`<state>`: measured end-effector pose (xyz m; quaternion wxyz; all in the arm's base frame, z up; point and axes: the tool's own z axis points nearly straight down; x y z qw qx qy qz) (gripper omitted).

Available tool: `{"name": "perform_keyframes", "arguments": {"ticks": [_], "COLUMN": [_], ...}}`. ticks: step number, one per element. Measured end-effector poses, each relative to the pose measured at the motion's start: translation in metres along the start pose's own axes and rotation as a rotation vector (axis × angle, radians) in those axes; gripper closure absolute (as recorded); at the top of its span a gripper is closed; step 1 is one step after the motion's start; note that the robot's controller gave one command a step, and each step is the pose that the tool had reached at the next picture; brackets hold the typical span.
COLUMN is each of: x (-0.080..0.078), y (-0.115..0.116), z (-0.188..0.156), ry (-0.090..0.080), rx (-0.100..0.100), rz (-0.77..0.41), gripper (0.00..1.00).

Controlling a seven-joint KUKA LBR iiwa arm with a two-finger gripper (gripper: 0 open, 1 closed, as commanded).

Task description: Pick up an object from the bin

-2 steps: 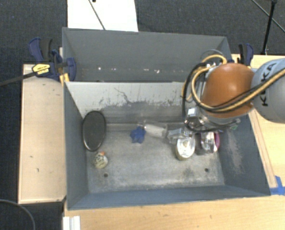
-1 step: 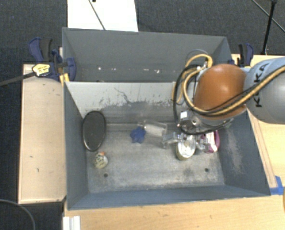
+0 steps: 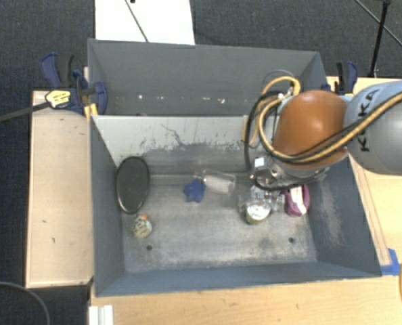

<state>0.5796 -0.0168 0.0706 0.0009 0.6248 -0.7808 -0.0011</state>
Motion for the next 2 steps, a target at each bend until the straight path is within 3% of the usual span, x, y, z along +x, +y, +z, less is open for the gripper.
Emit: {"name": "perform_keyframes", "arguments": {"ticks": [1, 2], "x": [-0.001, -0.002], "y": [-0.002, -0.003], "z": [-0.085, -0.12], "ry": [-0.003, -0.003], "rx": [0.012, 0.008], "rz": [0.008, 0.018], "gripper": [1.0, 1.0]}}
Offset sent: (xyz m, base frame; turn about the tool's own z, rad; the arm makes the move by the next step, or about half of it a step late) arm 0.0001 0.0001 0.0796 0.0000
